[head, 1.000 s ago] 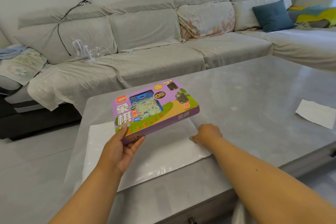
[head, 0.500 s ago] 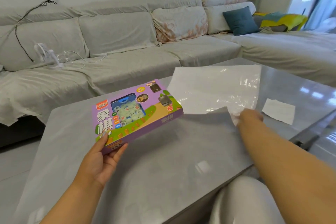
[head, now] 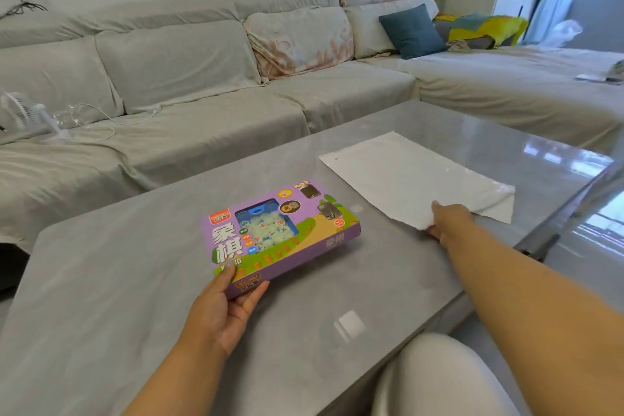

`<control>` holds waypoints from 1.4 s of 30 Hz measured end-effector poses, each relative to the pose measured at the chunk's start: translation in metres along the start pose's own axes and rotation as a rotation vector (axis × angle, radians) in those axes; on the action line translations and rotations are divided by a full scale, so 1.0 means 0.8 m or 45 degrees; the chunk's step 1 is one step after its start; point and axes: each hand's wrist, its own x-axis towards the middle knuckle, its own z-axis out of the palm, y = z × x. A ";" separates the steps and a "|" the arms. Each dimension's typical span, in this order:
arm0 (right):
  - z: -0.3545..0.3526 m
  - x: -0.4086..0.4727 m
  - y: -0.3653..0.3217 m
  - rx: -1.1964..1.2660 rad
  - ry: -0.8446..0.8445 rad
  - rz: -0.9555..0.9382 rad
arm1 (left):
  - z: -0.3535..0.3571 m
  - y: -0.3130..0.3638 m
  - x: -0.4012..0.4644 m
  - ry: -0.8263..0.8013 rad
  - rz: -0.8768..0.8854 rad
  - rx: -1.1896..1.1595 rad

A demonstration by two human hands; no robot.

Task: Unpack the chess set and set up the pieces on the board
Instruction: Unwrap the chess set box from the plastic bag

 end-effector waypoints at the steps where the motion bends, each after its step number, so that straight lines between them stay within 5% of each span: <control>1: 0.000 -0.002 0.001 -0.095 0.052 0.034 | 0.000 -0.002 0.000 0.002 -0.009 0.001; 5: 0.016 -0.037 -0.015 -0.495 0.449 -0.159 | -0.001 -0.005 0.000 0.024 -0.034 0.018; 8: 0.062 -0.067 -0.023 -0.460 -0.076 -0.407 | -0.004 -0.001 -0.006 0.026 -0.052 0.030; 11: 0.106 -0.109 -0.018 -0.296 -0.553 -0.275 | -0.016 0.009 -0.019 0.032 -0.073 0.030; 18: 0.168 -0.167 0.002 0.140 -0.768 -0.022 | -0.084 0.040 -0.049 0.068 0.024 0.132; 31: 0.176 -0.200 0.001 -0.212 -0.597 -0.190 | -0.124 0.052 -0.059 0.122 0.076 0.269; 36: 0.166 -0.191 -0.010 0.223 -0.750 0.051 | -0.124 0.052 -0.057 0.138 0.075 0.257; 42: 0.179 -0.195 0.014 -0.216 -0.690 -0.026 | -0.121 0.051 -0.057 0.147 0.096 0.270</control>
